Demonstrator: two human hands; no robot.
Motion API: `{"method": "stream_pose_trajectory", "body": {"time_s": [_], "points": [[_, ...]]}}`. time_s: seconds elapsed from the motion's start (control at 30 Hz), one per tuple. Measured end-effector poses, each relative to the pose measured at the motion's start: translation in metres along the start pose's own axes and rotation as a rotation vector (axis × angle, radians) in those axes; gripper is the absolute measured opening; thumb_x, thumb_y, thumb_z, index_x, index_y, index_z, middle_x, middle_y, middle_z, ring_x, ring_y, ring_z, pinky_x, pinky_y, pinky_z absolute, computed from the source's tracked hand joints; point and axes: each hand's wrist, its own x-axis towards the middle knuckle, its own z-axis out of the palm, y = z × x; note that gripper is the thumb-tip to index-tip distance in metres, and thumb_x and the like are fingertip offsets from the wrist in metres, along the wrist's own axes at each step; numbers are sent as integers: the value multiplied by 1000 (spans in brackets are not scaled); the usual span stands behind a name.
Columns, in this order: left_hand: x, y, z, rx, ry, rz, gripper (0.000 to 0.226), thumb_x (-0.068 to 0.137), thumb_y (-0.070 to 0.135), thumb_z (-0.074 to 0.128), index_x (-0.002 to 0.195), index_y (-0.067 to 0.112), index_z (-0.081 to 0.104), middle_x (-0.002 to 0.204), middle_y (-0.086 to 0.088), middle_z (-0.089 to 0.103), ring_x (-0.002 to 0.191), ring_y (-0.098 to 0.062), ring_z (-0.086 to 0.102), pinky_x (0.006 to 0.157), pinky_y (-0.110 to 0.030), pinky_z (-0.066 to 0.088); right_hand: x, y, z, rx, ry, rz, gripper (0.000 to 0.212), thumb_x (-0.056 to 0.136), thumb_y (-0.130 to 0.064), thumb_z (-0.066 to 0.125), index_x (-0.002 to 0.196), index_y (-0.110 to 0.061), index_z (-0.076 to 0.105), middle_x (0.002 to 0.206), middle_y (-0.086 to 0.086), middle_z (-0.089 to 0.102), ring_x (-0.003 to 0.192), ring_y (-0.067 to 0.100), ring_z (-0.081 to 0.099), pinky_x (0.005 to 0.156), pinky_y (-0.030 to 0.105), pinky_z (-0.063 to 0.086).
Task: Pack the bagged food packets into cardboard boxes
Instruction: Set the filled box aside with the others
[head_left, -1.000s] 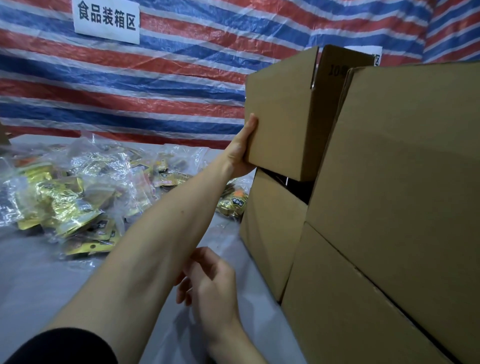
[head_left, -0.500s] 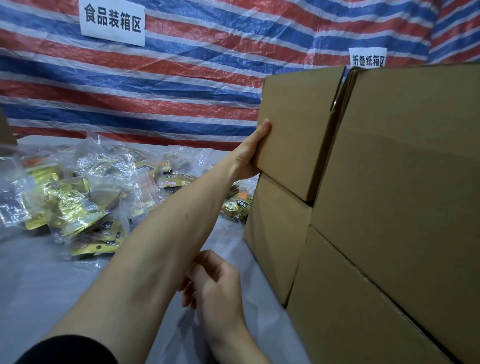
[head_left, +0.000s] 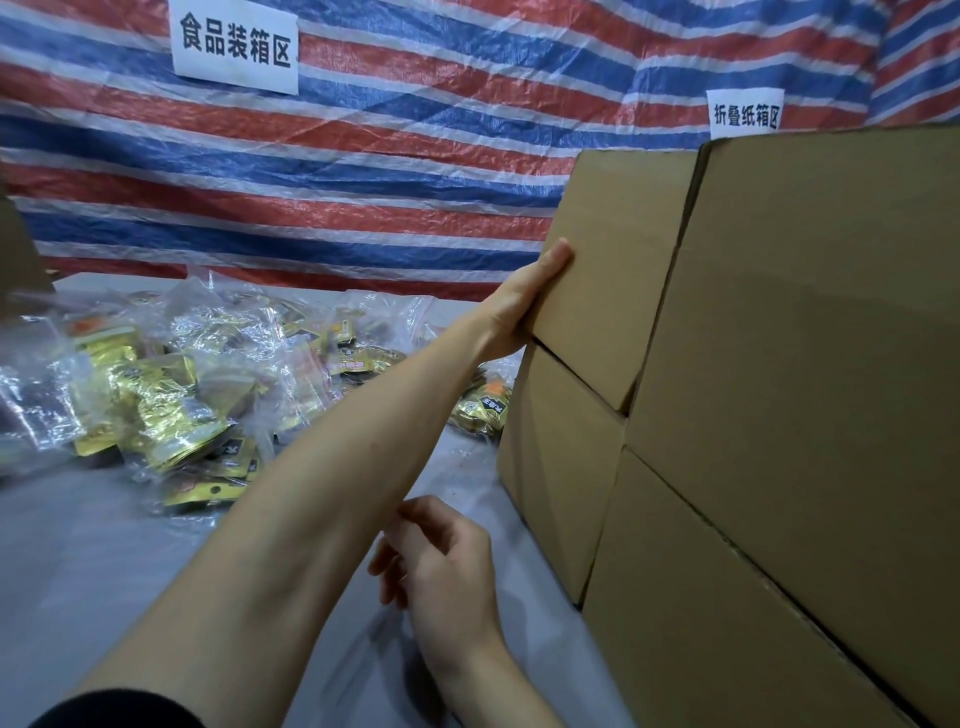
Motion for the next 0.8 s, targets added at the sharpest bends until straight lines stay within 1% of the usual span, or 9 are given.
{"method": "stream_pose_trajectory", "body": {"time_s": [0.13,0.2,0.27,0.33,0.47,0.6,0.67,0.73,0.8], "points": [[2,-4,4,-24,70,32,121,16,86,82,116,19,66,102,-1,77,92,-15,75,78,-30,61,0,-1,0,0,12,15,25,98,-4,56,76,-11,63,60,4,60,47,17,45,47,20,36],[3,-6,8,-10,136,36,126,20,94,73,121,19,65,111,-4,75,103,-20,73,89,-35,60,1,-1,0,-9,11,17,25,99,-5,56,76,-12,64,59,4,60,47,17,45,47,20,35],[0,-6,12,33,206,34,107,48,101,55,121,24,66,119,-7,74,110,-23,71,98,-41,57,1,-1,0,-20,12,18,27,98,-5,55,75,-13,65,59,5,59,48,17,45,47,20,35],[1,-6,13,54,291,31,80,84,88,35,124,26,66,120,-9,73,111,-25,70,102,-44,55,1,-2,0,-19,14,20,28,97,-3,54,73,-13,65,59,5,59,48,17,45,47,20,35],[3,-10,13,44,370,32,75,95,77,24,119,23,71,115,-11,75,102,-23,71,91,-37,58,1,0,-1,-21,12,32,29,96,-1,53,72,-14,65,59,5,60,48,17,45,46,20,35],[2,-9,11,30,402,-7,58,97,72,40,101,23,71,102,-2,76,93,-17,70,81,-31,56,3,1,-1,-11,18,35,29,94,-4,56,70,-15,65,59,6,60,47,17,46,45,20,35],[0,-10,9,7,404,-16,55,100,65,42,106,20,72,102,0,75,91,-15,69,80,-29,54,3,0,-2,18,25,40,23,93,-10,59,71,-14,66,60,6,59,47,17,45,45,21,34],[-4,-10,6,-6,396,-7,58,104,60,37,113,15,73,91,3,73,80,-11,65,71,-26,51,3,-1,-3,47,37,57,25,96,-9,58,74,-14,67,60,7,59,46,17,46,45,22,34],[-12,-8,3,31,402,4,58,106,56,35,117,11,71,97,1,70,83,-13,62,72,-26,49,3,-2,-4,76,57,73,25,97,-7,56,76,-12,68,61,8,59,46,17,46,44,22,33]]}}
